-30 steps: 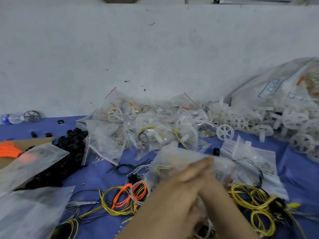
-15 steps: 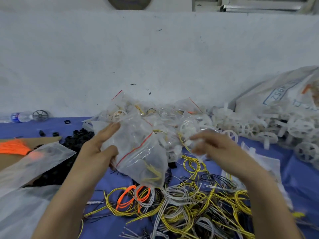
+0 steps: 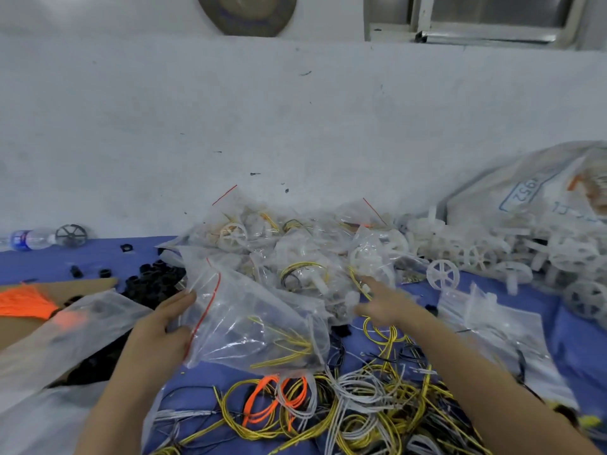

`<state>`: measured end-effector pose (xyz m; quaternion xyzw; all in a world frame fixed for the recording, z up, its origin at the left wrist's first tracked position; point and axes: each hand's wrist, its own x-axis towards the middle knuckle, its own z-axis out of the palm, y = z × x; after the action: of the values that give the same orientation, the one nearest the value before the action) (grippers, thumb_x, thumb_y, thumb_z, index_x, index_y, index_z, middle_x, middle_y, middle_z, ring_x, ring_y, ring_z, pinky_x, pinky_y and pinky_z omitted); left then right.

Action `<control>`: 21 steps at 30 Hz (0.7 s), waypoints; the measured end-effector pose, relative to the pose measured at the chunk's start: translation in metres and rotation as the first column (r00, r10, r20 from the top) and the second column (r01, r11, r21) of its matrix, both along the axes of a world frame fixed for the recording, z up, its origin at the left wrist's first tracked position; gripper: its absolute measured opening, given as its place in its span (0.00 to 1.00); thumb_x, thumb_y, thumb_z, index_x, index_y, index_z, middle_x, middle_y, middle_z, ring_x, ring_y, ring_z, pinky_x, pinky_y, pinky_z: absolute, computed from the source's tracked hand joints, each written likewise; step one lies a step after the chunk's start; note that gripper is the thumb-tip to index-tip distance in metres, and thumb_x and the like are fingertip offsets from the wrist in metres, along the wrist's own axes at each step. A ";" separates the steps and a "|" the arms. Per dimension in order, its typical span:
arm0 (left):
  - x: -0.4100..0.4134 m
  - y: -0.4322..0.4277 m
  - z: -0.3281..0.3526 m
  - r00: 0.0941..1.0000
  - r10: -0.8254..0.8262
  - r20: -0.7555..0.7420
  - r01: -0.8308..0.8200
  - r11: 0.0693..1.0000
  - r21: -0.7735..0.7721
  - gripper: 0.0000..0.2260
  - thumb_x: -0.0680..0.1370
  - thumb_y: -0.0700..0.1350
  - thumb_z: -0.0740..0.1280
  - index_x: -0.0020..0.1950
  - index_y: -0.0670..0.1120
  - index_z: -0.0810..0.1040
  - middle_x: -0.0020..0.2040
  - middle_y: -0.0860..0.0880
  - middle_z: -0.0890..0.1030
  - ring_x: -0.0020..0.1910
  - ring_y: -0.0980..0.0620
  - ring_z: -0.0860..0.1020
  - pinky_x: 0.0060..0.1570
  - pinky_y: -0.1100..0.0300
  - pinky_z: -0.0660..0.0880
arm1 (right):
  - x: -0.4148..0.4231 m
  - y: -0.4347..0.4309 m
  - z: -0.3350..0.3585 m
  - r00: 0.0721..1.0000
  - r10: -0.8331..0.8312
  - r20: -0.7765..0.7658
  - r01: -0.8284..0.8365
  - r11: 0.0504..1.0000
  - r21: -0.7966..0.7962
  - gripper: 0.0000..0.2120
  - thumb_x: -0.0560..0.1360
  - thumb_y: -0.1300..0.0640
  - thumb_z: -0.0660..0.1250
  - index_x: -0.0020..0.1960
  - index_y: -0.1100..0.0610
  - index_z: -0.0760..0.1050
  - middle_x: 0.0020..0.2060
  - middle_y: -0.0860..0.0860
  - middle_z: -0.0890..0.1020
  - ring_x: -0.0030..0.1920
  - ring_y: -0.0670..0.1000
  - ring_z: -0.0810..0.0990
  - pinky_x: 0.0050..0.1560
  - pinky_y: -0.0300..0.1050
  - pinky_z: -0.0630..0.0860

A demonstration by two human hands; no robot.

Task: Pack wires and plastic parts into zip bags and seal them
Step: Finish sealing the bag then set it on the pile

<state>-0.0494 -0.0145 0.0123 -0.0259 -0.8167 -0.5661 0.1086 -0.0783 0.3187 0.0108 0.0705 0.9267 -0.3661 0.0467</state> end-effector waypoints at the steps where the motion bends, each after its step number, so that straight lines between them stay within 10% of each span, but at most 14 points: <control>1: -0.001 0.000 0.001 1.000 0.001 -0.010 -0.001 0.999 0.035 0.22 0.77 0.27 0.60 0.67 0.44 0.74 0.70 0.52 0.70 0.68 0.56 0.67 0.61 0.61 0.63 | -0.011 -0.006 -0.009 1.000 0.015 -0.017 -0.014 0.999 0.035 0.34 0.75 0.57 0.67 0.76 0.53 0.54 0.59 0.57 0.75 0.42 0.50 0.77 0.39 0.40 0.74; 7: 0.009 -0.010 0.014 0.980 0.169 -0.102 -0.151 0.974 0.170 0.21 0.77 0.29 0.58 0.67 0.45 0.75 0.67 0.51 0.74 0.67 0.51 0.70 0.60 0.61 0.64 | -0.044 -0.017 -0.050 0.992 -0.114 -0.049 0.115 0.993 0.022 0.17 0.75 0.61 0.67 0.60 0.54 0.66 0.51 0.57 0.77 0.42 0.53 0.74 0.33 0.41 0.71; 10: 0.017 -0.011 0.020 0.974 0.196 -0.117 -0.173 0.968 0.181 0.23 0.76 0.28 0.58 0.68 0.45 0.75 0.66 0.51 0.73 0.67 0.52 0.69 0.60 0.61 0.64 | -0.047 -0.012 -0.045 0.959 -0.282 -0.018 0.267 0.924 -0.274 0.08 0.75 0.69 0.60 0.45 0.57 0.68 0.35 0.57 0.70 0.34 0.53 0.69 0.37 0.45 0.69; 14: 0.021 -0.001 0.026 0.990 0.073 -0.124 -0.049 0.982 0.182 0.23 0.77 0.30 0.60 0.69 0.49 0.73 0.69 0.57 0.70 0.68 0.56 0.67 0.58 0.62 0.65 | -0.033 0.004 -0.007 0.889 -0.449 0.090 0.386 0.630 -0.673 0.05 0.73 0.68 0.58 0.42 0.60 0.66 0.36 0.56 0.65 0.35 0.54 0.67 0.40 0.65 0.77; 18: 0.031 0.038 0.044 0.975 -0.140 -0.171 0.172 0.967 0.187 0.30 0.74 0.26 0.59 0.70 0.52 0.72 0.71 0.63 0.66 0.68 0.61 0.68 0.36 0.67 0.74 | 0.006 0.002 0.050 0.932 -0.359 0.045 0.065 0.044 -0.997 0.13 0.74 0.72 0.51 0.45 0.56 0.69 0.33 0.56 0.67 0.36 0.56 0.72 0.31 0.60 0.80; 21: 0.044 0.076 0.046 0.932 -0.274 -0.238 0.302 0.949 0.089 0.32 0.73 0.26 0.59 0.72 0.51 0.68 0.67 0.70 0.63 0.63 0.75 0.65 0.58 0.55 0.75 | 0.046 -0.020 0.093 0.965 -0.250 -0.079 -0.100 -0.073 -0.992 0.08 0.70 0.73 0.53 0.45 0.63 0.66 0.40 0.66 0.78 0.35 0.61 0.82 0.29 0.47 0.80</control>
<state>-0.0057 0.0618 0.0588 -0.2021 -0.7498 -0.6192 0.1163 -0.0321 0.2990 0.1039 0.0210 0.3555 -0.9332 -0.0485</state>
